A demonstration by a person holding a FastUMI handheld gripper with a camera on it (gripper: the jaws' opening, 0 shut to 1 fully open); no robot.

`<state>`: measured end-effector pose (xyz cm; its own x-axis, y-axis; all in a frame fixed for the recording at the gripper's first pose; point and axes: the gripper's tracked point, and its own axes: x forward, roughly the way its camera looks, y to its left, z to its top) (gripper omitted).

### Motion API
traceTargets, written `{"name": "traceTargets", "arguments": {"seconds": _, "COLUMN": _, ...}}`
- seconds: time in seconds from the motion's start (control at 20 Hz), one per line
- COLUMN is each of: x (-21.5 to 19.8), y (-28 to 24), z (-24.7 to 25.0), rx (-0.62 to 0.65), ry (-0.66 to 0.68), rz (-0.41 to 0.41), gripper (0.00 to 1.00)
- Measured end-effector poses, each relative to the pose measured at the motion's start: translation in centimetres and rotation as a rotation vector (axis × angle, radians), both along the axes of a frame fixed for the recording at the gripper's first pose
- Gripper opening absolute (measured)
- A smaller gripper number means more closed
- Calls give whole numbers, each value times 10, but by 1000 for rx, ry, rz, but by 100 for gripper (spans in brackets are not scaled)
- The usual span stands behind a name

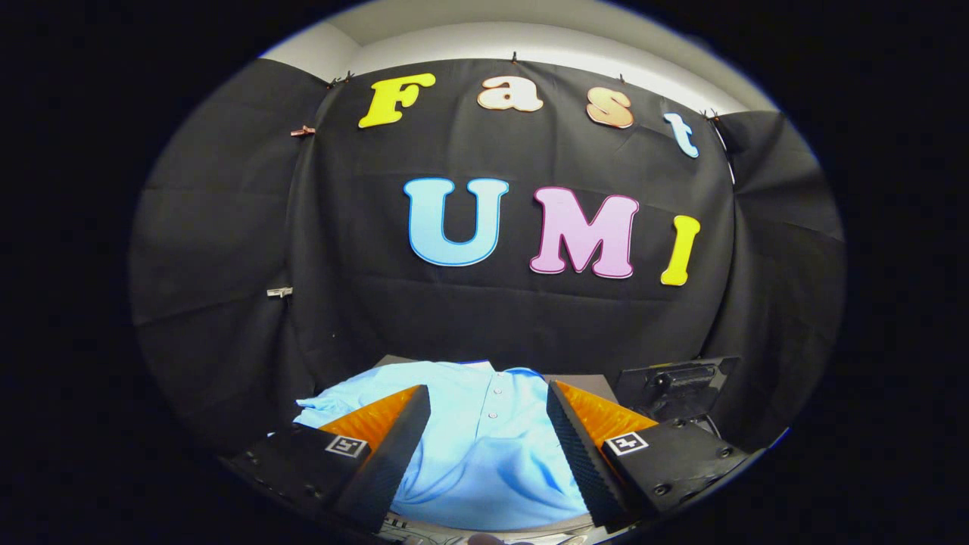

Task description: Put the clothes into the washing machine and then close the washing machine lid.

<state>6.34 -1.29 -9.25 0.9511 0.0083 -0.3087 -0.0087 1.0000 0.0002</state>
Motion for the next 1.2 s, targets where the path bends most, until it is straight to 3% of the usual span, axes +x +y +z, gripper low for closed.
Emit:
{"name": "traceTargets", "arguments": {"seconds": 0.35, "x": 29, "y": -10, "z": -46, "rx": -6, "ry": 148, "rz": 13, "gripper": 98}}
{"name": "traceTargets", "arguments": {"seconds": 0.65, "x": 45, "y": -22, "z": -92, "rx": 126, "ry": 378, "rz": -43, "gripper": 99}}
{"name": "traceTargets", "arguments": {"seconds": 0.95, "x": 50, "y": -26, "z": -127, "rx": 74, "ry": 495, "rz": -29, "gripper": 99}}
{"name": "traceTargets", "arguments": {"seconds": 1.2, "x": 50, "y": -27, "z": -128, "rx": 64, "ry": 520, "rz": -11, "gripper": 99}}
